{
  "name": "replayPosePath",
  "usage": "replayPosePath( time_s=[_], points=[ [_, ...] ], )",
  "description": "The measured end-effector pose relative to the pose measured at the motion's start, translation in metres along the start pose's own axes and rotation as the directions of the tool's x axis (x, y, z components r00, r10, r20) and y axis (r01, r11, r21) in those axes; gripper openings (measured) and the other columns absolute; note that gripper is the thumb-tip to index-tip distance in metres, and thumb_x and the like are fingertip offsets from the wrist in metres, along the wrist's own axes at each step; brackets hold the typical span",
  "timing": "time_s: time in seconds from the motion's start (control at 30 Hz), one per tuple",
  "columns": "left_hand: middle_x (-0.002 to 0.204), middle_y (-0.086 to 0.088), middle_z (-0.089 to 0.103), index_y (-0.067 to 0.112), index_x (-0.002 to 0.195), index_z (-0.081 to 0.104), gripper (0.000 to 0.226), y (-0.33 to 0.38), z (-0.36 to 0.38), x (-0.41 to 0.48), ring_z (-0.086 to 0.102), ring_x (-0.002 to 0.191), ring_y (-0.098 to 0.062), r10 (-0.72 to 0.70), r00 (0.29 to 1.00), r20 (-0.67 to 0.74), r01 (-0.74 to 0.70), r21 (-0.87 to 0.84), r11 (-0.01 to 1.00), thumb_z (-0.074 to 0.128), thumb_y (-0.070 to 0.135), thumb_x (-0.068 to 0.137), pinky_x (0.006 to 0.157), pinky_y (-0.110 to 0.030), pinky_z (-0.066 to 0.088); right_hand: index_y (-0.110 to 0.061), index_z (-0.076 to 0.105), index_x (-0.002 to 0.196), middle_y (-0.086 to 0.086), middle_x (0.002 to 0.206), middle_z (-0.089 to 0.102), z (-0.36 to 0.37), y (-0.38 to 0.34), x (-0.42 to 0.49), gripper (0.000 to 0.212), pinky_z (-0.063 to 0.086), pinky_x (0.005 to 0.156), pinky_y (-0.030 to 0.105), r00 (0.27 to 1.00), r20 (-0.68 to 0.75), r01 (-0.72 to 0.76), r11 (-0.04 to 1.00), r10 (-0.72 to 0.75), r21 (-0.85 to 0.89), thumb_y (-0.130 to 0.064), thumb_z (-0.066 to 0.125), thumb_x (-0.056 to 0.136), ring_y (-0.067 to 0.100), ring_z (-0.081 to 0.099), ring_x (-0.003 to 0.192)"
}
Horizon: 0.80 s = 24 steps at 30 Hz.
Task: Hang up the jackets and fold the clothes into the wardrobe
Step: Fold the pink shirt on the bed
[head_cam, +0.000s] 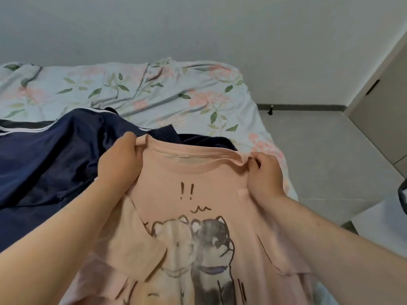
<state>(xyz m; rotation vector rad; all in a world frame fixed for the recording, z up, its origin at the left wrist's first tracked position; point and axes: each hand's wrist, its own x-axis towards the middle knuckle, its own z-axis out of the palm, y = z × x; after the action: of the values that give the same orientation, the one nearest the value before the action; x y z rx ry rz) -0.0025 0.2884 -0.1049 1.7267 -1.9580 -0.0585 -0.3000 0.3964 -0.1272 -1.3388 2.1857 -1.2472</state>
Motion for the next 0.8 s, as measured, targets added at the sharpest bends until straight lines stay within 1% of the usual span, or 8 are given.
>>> replayPosePath(
  time_s=[0.07,0.13,0.27,0.43,0.53,0.63,0.73,0.8],
  points=[
    [0.069,0.003,0.045,0.018,0.078,0.034,0.028,-0.007,0.02,0.005,0.043,0.056,-0.022,-0.025,0.999,-0.037,0.024,-0.028,0.999,0.037,0.039,0.098,0.054,-0.035,0.031,-0.02,0.065,0.115,0.005,0.124,0.057,0.013,0.014,-0.007,0.025,0.038,0.088,0.023,0.991,0.124,0.07,0.987,-0.052,-0.147,-0.02,0.046,0.098,0.02,0.052,0.114],
    [0.066,0.004,0.044,0.023,0.076,0.032,0.029,-0.014,0.037,0.01,0.041,0.054,-0.018,-0.012,0.997,-0.071,0.01,-0.029,1.0,0.036,0.043,0.096,0.055,-0.035,0.032,-0.019,0.045,0.141,0.002,0.146,0.041,0.029,0.031,-0.015,0.043,0.033,0.107,0.032,0.973,0.214,0.159,0.927,-0.089,-0.339,-0.03,0.041,0.1,0.02,0.039,0.133],
    [0.062,0.007,0.044,0.024,0.075,0.032,0.03,-0.026,0.058,0.017,0.038,0.051,-0.008,-0.01,0.991,-0.134,0.005,-0.043,0.999,0.037,0.046,0.094,0.053,-0.032,0.026,-0.018,0.038,0.148,0.004,0.152,0.039,0.045,0.04,-0.009,0.06,0.025,0.118,0.04,0.977,0.181,0.189,0.857,-0.114,-0.479,-0.042,0.022,0.094,0.022,0.032,0.142],
    [0.065,0.006,0.044,0.021,0.075,0.033,0.033,-0.026,0.063,0.028,0.043,0.054,-0.021,0.001,0.998,-0.059,0.001,0.032,0.999,0.03,0.047,0.096,0.053,-0.032,0.026,-0.017,0.016,0.156,0.007,0.164,0.015,0.039,0.028,0.005,0.061,0.012,0.123,0.041,0.893,0.446,0.19,0.85,0.058,-0.491,-0.043,0.022,0.102,0.022,0.012,0.151],
    [0.08,-0.008,0.054,0.014,0.081,0.036,0.039,-0.019,0.06,0.035,0.049,0.066,-0.03,-0.029,0.997,0.076,0.019,0.126,0.992,0.025,0.046,0.1,0.059,-0.038,0.034,-0.02,0.015,0.156,0.004,0.165,0.005,0.002,0.015,-0.022,0.061,0.01,0.121,0.035,0.865,0.502,0.213,0.898,0.01,-0.385,-0.038,0.038,0.102,0.022,0.008,0.151],
    [0.099,-0.022,0.056,0.009,0.089,0.039,0.033,-0.002,0.047,0.03,0.055,0.086,-0.042,-0.095,0.975,0.199,0.08,0.082,0.993,0.032,0.039,0.101,0.066,-0.043,0.037,-0.021,0.051,0.137,0.004,0.156,0.033,-0.043,0.018,-0.099,0.041,0.019,0.115,0.025,0.876,0.455,0.308,0.912,-0.162,-0.27,-0.028,0.048,0.096,0.02,0.029,0.143],
    [0.105,-0.024,0.055,0.004,0.097,0.049,0.031,0.013,0.016,0.002,0.052,0.097,-0.045,-0.086,0.984,0.153,0.092,-0.031,0.995,0.04,0.034,0.096,0.074,-0.045,0.039,-0.019,0.071,0.099,0.0,0.121,0.06,-0.072,0.026,-0.169,0.018,0.037,0.104,0.026,0.862,0.434,0.37,0.911,-0.262,-0.183,-0.021,0.06,0.086,0.016,0.052,0.118],
    [0.115,-0.021,0.055,0.006,0.108,0.052,0.033,0.022,-0.016,-0.04,0.048,0.108,-0.041,0.045,0.998,0.04,-0.041,-0.095,0.995,0.042,0.032,0.091,0.087,-0.049,0.041,-0.019,0.072,0.09,-0.004,0.11,0.061,-0.086,0.032,-0.196,0.012,0.038,0.097,0.021,0.86,0.429,0.391,0.896,-0.276,-0.209,-0.021,0.062,0.083,0.013,0.055,0.107]
  ],
)
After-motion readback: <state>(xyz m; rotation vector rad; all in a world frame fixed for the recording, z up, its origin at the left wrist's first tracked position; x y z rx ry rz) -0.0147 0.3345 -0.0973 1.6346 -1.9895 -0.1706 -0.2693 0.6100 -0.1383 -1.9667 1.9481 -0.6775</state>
